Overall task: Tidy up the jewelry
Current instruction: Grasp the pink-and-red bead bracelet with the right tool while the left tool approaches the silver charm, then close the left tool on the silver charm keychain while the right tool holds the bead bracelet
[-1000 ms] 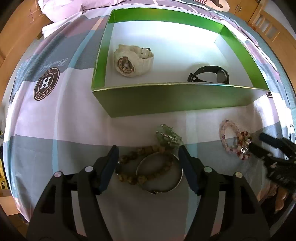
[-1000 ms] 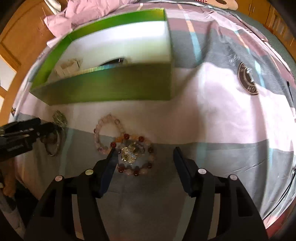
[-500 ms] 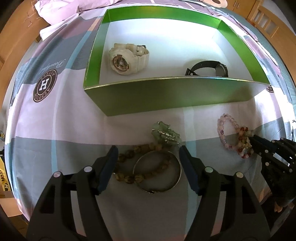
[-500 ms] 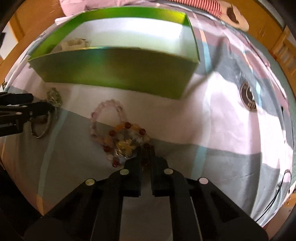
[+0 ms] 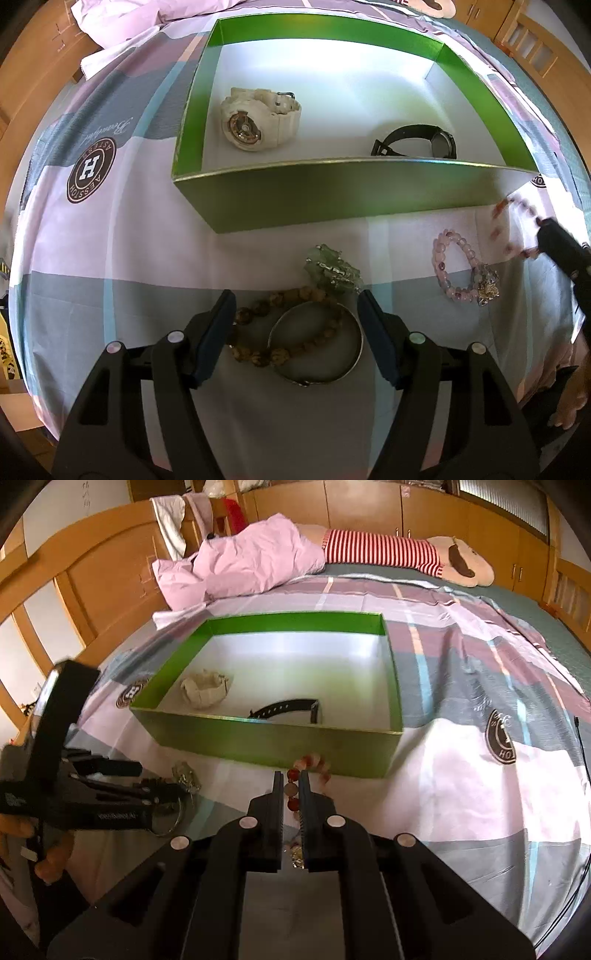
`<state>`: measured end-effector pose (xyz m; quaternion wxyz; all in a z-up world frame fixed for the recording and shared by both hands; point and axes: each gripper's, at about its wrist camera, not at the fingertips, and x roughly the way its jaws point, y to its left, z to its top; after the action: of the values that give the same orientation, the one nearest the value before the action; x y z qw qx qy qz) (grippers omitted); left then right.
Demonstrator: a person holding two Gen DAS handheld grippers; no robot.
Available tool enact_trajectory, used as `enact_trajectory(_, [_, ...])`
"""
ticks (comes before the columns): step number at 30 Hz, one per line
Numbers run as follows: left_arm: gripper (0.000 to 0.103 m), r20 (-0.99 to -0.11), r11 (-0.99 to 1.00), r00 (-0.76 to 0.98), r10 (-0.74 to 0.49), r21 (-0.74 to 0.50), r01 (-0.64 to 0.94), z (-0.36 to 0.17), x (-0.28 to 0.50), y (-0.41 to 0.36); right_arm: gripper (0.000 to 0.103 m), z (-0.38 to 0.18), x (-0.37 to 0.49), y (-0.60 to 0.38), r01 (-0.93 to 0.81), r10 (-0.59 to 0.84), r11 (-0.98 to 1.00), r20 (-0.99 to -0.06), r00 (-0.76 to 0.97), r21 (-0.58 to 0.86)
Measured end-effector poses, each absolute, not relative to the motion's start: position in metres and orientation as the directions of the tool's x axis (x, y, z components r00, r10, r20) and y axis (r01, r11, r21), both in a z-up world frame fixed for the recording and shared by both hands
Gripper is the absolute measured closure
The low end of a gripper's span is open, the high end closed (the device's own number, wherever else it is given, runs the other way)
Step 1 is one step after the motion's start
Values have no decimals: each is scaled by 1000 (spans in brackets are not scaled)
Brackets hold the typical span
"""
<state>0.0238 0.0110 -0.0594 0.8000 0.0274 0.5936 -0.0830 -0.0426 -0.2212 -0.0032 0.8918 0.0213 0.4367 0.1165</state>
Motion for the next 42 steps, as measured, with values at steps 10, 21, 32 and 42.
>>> enact_trajectory(10, [33, -946, 978, 251, -206, -207, 26, -53, 40, 59, 95, -14, -48, -206, -223, 241, 965, -792, 562, 135])
enact_trajectory(21, [33, -953, 984, 264, -148, -117, 132, -63, 37, 15, 95, -25, -47, -200, -229, 222, 967, -818, 531, 114])
enact_trajectory(32, [33, -951, 986, 286, -119, -79, 147, -75, 45, -3, 95, -34, -47, -192, -241, 207, 966, -831, 516, 90])
enact_trajectory(42, [79, -943, 985, 329, -55, 3, 173, -75, 42, -22, 95, -37, -45, -191, -234, 192, 969, -837, 512, 79])
